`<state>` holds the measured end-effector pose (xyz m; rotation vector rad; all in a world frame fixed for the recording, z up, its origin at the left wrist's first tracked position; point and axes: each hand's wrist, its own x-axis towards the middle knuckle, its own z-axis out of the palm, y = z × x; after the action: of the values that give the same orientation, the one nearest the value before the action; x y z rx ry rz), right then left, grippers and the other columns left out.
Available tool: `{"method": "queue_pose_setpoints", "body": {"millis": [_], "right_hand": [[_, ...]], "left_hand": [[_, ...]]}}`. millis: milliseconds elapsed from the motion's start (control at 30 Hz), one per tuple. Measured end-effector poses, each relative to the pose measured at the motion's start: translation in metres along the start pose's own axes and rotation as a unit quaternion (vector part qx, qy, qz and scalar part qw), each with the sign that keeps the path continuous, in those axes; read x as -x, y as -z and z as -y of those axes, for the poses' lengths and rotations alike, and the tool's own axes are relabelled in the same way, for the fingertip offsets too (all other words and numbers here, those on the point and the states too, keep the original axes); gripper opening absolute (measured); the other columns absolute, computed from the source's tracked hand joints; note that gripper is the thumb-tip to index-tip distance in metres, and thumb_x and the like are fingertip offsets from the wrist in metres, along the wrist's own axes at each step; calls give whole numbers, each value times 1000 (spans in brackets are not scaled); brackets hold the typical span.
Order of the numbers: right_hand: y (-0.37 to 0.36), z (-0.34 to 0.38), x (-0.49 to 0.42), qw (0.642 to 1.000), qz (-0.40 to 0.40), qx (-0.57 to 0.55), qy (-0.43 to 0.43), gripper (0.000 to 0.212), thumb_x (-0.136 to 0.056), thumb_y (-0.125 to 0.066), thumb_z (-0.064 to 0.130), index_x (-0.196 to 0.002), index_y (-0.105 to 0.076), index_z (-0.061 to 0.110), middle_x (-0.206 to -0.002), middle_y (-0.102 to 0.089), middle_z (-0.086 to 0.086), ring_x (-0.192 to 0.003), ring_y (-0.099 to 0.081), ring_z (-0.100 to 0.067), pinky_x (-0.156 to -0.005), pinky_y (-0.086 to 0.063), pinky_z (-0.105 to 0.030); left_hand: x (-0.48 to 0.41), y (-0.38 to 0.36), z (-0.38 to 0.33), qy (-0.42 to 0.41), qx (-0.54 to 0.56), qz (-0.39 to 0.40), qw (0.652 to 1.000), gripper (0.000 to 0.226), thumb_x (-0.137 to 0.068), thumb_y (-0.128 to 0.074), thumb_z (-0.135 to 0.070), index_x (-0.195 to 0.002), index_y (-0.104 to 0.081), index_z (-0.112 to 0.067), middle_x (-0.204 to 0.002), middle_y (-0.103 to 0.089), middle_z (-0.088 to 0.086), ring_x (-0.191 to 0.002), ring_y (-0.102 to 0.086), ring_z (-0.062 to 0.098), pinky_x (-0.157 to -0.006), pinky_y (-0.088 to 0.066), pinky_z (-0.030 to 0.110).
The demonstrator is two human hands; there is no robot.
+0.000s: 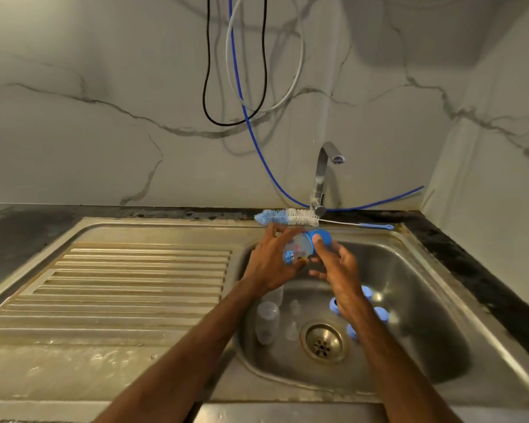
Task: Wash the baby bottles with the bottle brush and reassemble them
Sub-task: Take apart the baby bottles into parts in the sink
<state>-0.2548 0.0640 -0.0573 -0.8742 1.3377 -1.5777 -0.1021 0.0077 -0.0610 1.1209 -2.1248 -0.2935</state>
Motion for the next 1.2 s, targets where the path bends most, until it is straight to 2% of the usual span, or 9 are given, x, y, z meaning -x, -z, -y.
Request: {"method": "queue_pose_setpoints", "body": {"millis": [100, 267, 367, 467, 567, 800, 933, 1067, 1200], "right_hand": [[7, -2, -4, 999, 17, -24, -44, 48, -81, -81, 40, -119, -66, 15, -104, -76, -15, -93, -76, -30, -81, -63, -45], [14, 2, 0, 995, 77, -59, -29, 43, -82, -82, 24, -118, -68, 6, -107, -76, -17, -99, -75, -31, -87, -61, -46], [17, 4, 3, 996, 73, -50, -34, 38, -82, -82, 21, -115, -69, 6, -105, -76, -16, -99, -75, -30, -80, -63, -41], [24, 7, 5, 995, 81, -28, -42, 42, -81, -82, 21, -116, -68, 2, -108, -75, -18, -98, -75, -30, -76, -64, -38], [34, 11, 6, 994, 105, 0, -43, 47, -79, -81, 23, -118, -67, 0, -109, -75, -18, -98, -75, -29, -76, -63, -34], [49, 14, 1, 986, 144, 66, -53, 53, -74, -80, 28, -118, -68, 1, -109, -75, -17, -99, -75, -26, -75, -62, -29], [57, 13, 0, 985, 145, 73, -52, 54, -75, -81, 27, -121, -67, 2, -112, -74, -17, -101, -74, -27, -79, -62, -30], [60, 17, 1, 984, 156, 74, -35, 43, -80, -80, 24, -118, -70, 6, -110, -75, -15, -101, -74, -26, -80, -61, -30], [63, 19, 0, 982, 170, 74, -21, 39, -81, -80, 17, -118, -71, 7, -111, -75, -16, -101, -74, -28, -82, -62, -32]], "left_hand": [[11, -5, -4, -32, 36, -4, 999, 68, -84, -80, -44, -144, -52, -31, -130, -49, -2, -111, -48, 9, -97, -47, 29], [17, -4, 6, -67, 83, -16, 994, 67, -82, -79, -53, -140, -57, -27, -125, -63, -5, -110, -59, 7, -97, -52, 34], [16, 1, 5, -84, 101, -4, 991, 67, -83, -79, -55, -140, -57, -27, -126, -67, -8, -111, -63, 5, -97, -54, 31], [18, 1, 1, -91, 135, 9, 987, 63, -82, -83, -49, -133, -61, -20, -120, -69, -7, -105, -66, 2, -90, -56, 21], [20, -1, -2, -64, 134, 10, 989, 61, -78, -85, -51, -125, -63, -20, -111, -70, -8, -96, -66, 1, -82, -55, 15], [20, -11, -2, 14, 176, 71, 982, 56, -75, -86, -54, -114, -64, -20, -98, -70, -9, -82, -69, 5, -69, -59, 20], [18, -19, -3, 48, 202, 86, 974, 55, -74, -86, -55, -112, -64, -21, -96, -70, -9, -81, -70, 5, -69, -61, 23], [15, -21, -9, 110, 260, 120, 952, 53, -76, -86, -51, -112, -63, -19, -91, -72, -2, -70, -72, 12, -54, -55, 20], [14, -17, -10, 152, 317, 164, 922, 49, -83, -79, -54, -109, -68, -14, -82, -75, 8, -62, -68, 19, -56, -57, 31]]}}
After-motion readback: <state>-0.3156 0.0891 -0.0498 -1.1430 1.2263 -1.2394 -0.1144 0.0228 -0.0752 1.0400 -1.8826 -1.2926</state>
